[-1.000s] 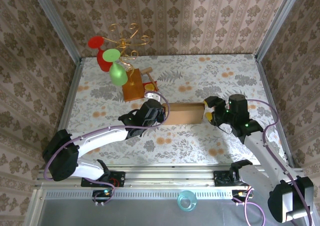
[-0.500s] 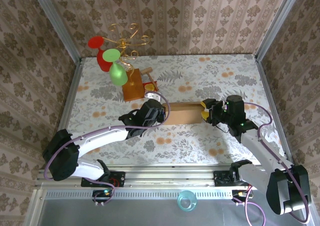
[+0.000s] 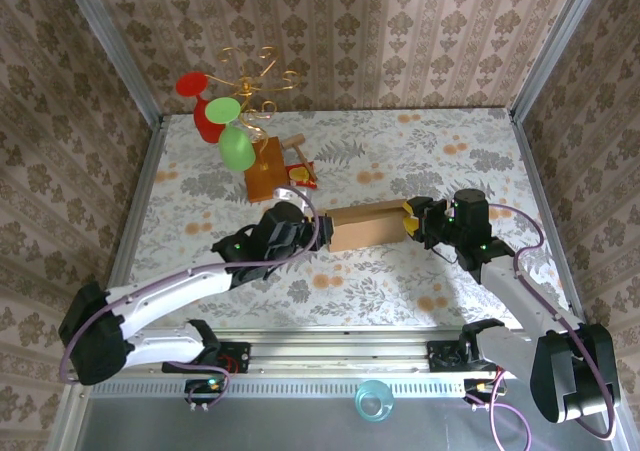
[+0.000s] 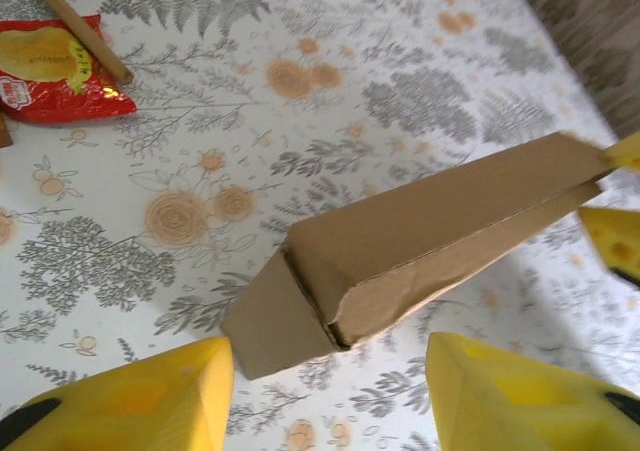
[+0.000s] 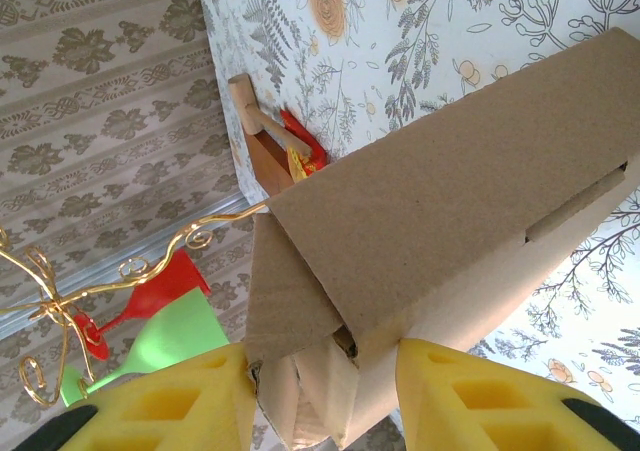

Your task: Fold the paper box

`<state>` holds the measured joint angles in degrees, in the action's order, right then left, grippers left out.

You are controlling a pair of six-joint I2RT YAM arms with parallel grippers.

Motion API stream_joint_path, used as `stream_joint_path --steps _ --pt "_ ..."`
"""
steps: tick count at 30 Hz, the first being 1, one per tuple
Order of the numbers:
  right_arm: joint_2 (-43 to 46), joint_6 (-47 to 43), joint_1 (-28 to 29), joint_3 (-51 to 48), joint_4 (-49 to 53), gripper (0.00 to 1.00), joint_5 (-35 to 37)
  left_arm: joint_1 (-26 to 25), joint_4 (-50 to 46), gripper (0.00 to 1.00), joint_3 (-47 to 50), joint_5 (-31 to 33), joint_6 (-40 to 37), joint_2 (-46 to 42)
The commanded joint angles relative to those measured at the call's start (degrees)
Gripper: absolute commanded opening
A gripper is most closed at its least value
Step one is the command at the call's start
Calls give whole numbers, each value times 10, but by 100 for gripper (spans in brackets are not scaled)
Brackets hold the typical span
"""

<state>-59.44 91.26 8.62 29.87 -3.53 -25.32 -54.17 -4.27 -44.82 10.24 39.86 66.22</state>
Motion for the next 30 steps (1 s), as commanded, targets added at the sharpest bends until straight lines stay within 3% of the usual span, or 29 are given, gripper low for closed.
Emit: stream_joint_path --steps 1,8,14,22,30 --pt "-13 -13 1 -11 21 40 9 30 16 56 16 -67 56 -10" --pt "-15 -14 1 -11 20 39 8 91 117 57 48 -166 135 28" --pt "-17 -14 1 -11 22 38 7 101 187 57 56 -194 171 67" --pt "-18 -17 1 -13 22 35 6 104 236 54 86 -192 196 55" --pt "-20 -18 0 -12 22 32 7 108 163 53 73 -166 189 -5"
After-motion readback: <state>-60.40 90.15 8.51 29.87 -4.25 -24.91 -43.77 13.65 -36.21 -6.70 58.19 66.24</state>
